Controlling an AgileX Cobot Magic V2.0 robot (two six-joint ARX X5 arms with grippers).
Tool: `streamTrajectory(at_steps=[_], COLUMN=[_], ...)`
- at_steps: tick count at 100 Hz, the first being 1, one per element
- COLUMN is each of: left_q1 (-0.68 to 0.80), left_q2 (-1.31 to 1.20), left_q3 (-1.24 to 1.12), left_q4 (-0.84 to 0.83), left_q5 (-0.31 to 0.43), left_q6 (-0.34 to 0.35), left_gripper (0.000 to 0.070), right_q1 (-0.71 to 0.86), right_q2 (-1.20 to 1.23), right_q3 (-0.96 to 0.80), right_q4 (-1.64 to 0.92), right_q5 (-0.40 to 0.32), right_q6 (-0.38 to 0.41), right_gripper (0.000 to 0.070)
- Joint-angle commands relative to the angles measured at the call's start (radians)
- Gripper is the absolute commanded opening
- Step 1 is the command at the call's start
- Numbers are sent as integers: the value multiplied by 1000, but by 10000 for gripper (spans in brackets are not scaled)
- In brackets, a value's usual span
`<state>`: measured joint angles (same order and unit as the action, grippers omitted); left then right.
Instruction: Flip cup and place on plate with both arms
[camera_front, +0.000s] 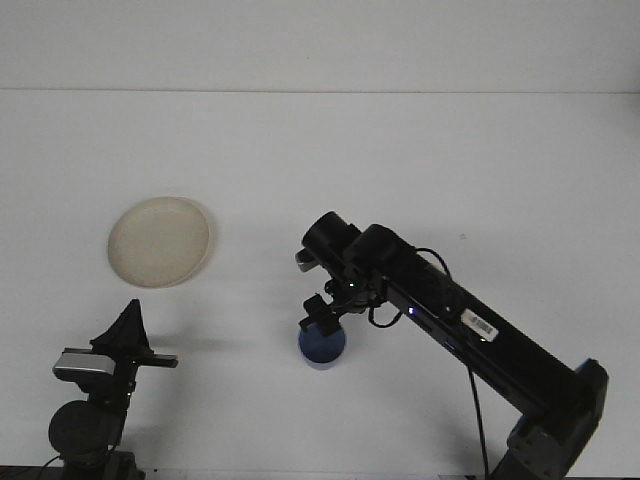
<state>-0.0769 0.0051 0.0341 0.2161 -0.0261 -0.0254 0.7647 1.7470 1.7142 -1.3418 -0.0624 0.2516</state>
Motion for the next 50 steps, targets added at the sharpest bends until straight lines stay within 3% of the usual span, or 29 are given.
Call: streamTrajectory(at_steps=[1,50], left_q1=[0,0], left_q2=[-2,-2], left_q3=[-20,-20], left_q4=[10,10], left_q5=[1,1], left_q6=[-6,-6], left_gripper=[11,11], right_q1=[-24,-474], right_q2=[-27,-232], right_q3=[29,12], right_q4=[-27,-28], right_q5=[2,2], right_q6=[-46,-243], right_gripper=[416,416])
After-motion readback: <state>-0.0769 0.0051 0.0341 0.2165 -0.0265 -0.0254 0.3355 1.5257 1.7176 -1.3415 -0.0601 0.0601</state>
